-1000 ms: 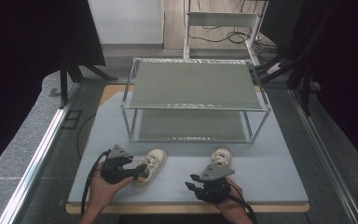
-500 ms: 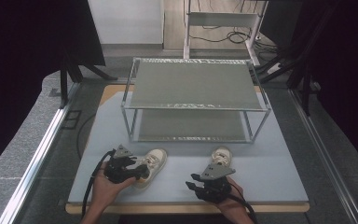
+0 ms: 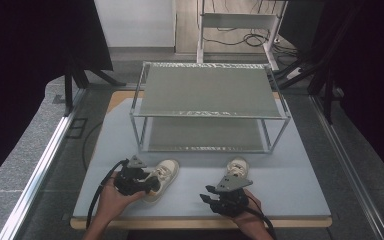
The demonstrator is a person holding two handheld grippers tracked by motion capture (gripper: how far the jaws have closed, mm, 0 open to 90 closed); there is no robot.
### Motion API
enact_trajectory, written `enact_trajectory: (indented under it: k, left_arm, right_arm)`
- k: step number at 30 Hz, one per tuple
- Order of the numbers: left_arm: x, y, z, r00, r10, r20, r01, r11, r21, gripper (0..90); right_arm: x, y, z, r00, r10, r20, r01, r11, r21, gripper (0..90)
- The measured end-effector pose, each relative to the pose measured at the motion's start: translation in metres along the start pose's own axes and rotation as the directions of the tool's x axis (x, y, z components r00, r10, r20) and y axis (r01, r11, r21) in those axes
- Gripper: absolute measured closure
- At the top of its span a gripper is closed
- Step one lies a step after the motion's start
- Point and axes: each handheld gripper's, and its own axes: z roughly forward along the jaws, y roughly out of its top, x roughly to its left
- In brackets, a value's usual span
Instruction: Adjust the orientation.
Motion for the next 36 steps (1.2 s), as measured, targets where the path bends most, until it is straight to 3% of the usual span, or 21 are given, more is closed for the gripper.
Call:
enact_trajectory:
  k: [13, 21, 36]
  left_arm:
    - [0.0041, 0.0063, 0.0031, 1.0000, -0.001, -0.006, 0.002, 0.9983, 0.059, 60.6]
    - [0.0083, 0.0058, 0.0051, 0.9994, -0.022, -0.026, 0.024, 0.9975, 0.066, 72.7]
    - [0.0051, 0.0054, 0.0062, 0.9982, -0.020, -0.056, 0.023, 0.9977, 0.064, 75.6]
  right_arm:
    - [-0.0031, -0.0012, 0.0005, 1.0000, 0.008, 0.004, -0.008, 1.000, 0.004, 63.0]
    - [-0.0009, -0.0017, 0.0033, 1.0000, 0.005, 0.000, -0.005, 1.000, 0.012, 62.8]
    - [-0.0013, -0.0025, 0.0043, 1.0000, 0.005, -0.003, -0.005, 1.000, 0.016, 62.6]
